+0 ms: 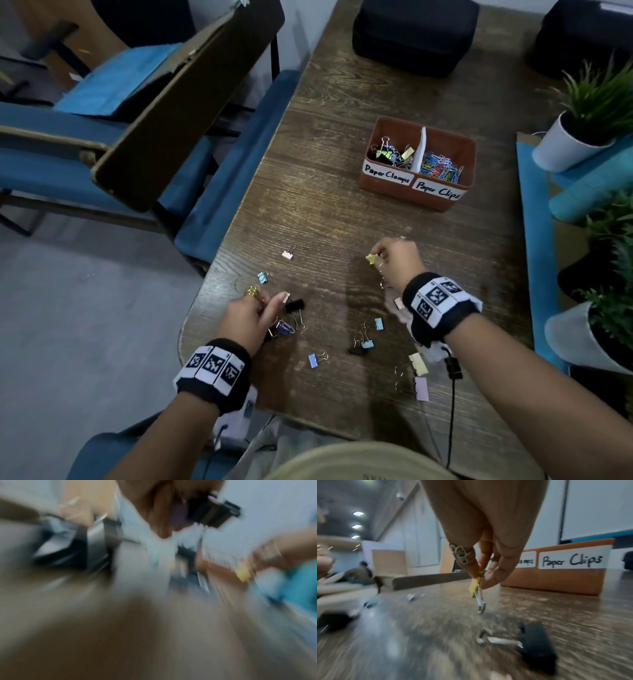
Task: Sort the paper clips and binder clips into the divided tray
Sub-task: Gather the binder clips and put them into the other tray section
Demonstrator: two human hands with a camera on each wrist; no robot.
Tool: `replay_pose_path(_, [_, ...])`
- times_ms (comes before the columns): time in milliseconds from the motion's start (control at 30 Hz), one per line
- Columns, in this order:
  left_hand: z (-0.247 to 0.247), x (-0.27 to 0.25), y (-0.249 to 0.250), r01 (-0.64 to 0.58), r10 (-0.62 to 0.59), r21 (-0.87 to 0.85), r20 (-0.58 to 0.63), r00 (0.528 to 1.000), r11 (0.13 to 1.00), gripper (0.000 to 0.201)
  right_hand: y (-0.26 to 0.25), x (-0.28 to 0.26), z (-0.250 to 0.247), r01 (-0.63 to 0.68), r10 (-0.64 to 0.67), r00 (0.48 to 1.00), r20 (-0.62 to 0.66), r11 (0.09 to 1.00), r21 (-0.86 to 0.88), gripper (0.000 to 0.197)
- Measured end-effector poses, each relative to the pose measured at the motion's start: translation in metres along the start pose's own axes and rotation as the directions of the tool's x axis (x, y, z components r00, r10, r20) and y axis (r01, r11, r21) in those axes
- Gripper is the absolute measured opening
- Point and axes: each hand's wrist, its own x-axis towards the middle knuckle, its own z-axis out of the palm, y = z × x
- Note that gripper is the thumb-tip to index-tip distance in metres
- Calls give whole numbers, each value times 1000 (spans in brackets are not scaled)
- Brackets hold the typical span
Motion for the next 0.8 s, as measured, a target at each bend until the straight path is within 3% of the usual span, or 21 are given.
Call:
replay_pose_path(100, [-11,18,25,-18,18,-27,-18,1000,999,33,-3,16,-31,-41,86,978,-187,971,234,14])
replay_pose_path(167, [-18,31,49,-28,26,-62,-28,999,998,35,-10,31,-53,-3,138,933,-333,927,376,14])
replay_pose_path(300, [-25,78,117,-60,60,-120,-4,998,991,39,-19,81,-81,76,196,833,-518,886,457,13])
replay_pose_path(367, [-23,112,157,-86,92,-207,19,996,974,36,-18,102,-86,37,188,862,-471,903,427,24])
replay_pose_path(467, [-12,175,217,-177,179,-108,9,984,978,37,-10,110,-89,5,147,912,-384,930,368,41])
replay_pose_path(600, [21,258,275,-169,151,118,153,977,978,45,16,77,-98,4,124,921,-371,945,326,26])
replay_pose_path(733, [50,298,292,-236,165,255,272,948,938,45,61,21,-87,-62,140,966,-218,942,329,19])
replay_pose_path(800, [62,304,292,-270,167,286,338,926,919,47,80,-9,-75,-134,152,983,-101,977,163,18])
